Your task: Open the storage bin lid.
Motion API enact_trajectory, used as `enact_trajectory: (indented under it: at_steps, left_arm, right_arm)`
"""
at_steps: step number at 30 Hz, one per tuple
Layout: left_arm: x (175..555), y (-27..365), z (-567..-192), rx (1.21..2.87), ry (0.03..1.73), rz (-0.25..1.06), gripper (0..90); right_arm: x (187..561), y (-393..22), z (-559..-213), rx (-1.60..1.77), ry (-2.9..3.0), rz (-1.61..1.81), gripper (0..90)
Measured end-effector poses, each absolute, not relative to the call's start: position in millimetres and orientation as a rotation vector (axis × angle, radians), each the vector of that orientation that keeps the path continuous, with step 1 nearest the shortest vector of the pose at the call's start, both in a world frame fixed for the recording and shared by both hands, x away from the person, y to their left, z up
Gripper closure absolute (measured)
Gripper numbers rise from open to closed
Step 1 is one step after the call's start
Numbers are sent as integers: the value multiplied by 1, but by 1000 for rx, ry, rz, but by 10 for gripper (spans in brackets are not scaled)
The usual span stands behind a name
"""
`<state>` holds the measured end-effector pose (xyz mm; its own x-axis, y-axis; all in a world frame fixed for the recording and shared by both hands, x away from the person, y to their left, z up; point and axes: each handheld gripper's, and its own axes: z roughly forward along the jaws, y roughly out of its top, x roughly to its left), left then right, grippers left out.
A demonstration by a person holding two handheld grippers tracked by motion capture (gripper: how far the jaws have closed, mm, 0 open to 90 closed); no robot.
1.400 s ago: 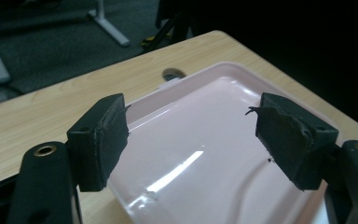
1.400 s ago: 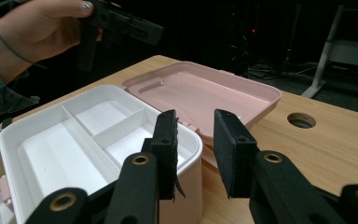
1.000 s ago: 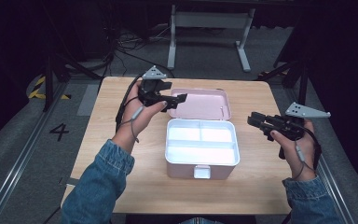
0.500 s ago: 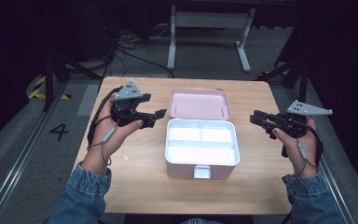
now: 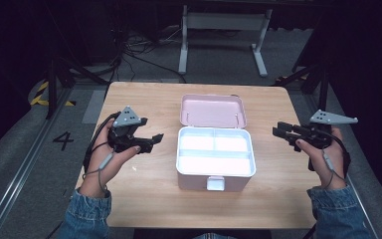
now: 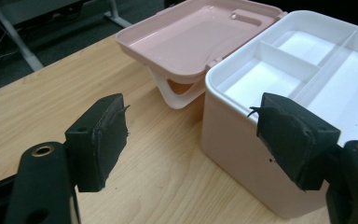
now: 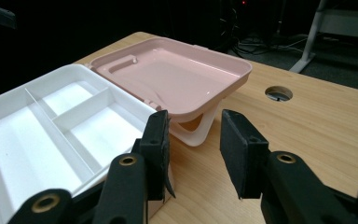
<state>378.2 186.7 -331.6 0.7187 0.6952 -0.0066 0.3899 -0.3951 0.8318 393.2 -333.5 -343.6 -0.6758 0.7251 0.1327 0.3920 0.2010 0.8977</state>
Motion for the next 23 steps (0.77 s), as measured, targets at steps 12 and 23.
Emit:
enact_trajectory:
  at_steps: [12, 23]
  left_arm:
    - [389, 197, -375, 2182, 1005, 437, 251]
    - [397, 200, -397, 2243, 1115, 310, 246]
  right_arm:
    - [399, -340, -356, 1108, 2206, 1408, 626]
    - [405, -340, -365, 1152, 2227, 1394, 597]
